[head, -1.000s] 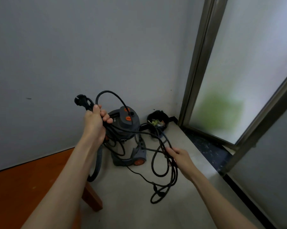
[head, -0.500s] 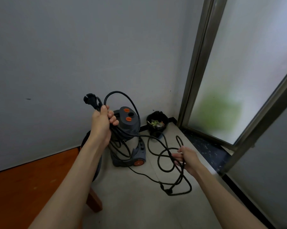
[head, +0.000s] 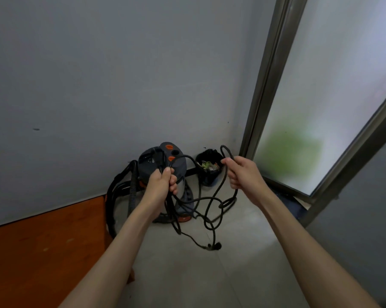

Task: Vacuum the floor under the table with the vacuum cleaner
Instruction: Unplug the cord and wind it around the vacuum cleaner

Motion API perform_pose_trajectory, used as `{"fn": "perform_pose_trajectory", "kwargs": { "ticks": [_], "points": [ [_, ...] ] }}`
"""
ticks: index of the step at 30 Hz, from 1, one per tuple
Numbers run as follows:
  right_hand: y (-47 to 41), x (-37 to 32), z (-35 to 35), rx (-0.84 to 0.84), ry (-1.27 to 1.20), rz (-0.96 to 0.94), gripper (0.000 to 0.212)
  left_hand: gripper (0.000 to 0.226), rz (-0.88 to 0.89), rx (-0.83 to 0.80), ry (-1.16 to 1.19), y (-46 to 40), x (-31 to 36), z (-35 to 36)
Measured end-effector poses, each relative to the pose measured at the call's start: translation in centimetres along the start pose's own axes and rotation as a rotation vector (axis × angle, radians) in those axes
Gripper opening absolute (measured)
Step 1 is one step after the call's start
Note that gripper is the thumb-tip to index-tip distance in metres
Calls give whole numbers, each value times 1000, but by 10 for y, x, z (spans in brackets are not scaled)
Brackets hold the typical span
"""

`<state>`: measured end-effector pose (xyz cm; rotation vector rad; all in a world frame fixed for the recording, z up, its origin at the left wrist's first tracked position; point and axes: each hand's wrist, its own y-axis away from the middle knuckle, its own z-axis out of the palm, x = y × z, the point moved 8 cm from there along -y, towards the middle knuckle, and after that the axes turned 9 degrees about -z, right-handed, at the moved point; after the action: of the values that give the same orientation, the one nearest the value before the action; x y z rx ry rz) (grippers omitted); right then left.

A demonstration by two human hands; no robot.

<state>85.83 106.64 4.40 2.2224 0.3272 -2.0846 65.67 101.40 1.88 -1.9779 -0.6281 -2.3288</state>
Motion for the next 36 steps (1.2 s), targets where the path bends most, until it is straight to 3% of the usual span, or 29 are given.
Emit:
{"fn": "perform_pose_trajectory", "kwargs": {
  "ticks": [3,5,7,10,13,16,19,20,22,24,26,28,31,34,36],
  "points": [
    [-6,-2,-17,-49,702,-157,24,24,13,54,8,-4,6,-14],
    [-6,20,-27,-152,1137,-114,26,25,26,101,58,-9,15,-26],
    [-5,48,-44,-204,1277,14,29,26,47,128,74,-14,24,-35],
    [1,72,-69,-203,1298,173,38,26,79,160,51,-18,39,-45],
    [5,77,-84,-175,1417,247,49,27,79,147,39,-16,45,-46],
    [6,84,-84,-85,1106,388,56,27,48,41,79,-8,38,-27],
    [29,114,-43,-133,195,700,47,27,5,-114,138,4,29,1],
    [31,117,-28,-70,-142,727,43,26,-8,-169,127,9,27,10],
    [16,114,-19,135,-590,628,39,25,-15,-254,22,17,21,23],
    [0,113,-36,364,-721,465,36,24,-11,-253,-181,22,13,26],
    [-7,111,-69,488,-447,327,31,24,12,-179,-348,22,6,18],
    [-6,116,-98,452,86,276,30,24,5,-99,-375,18,1,5],
    [8,147,-104,233,579,372,38,24,18,-56,-322,15,7,-3],
    [30,172,-78,-18,832,471,60,24,87,-114,-241,17,28,10],
    [37,166,-44,-178,932,367,74,26,124,-173,-172,21,43,22]
  ]
}}
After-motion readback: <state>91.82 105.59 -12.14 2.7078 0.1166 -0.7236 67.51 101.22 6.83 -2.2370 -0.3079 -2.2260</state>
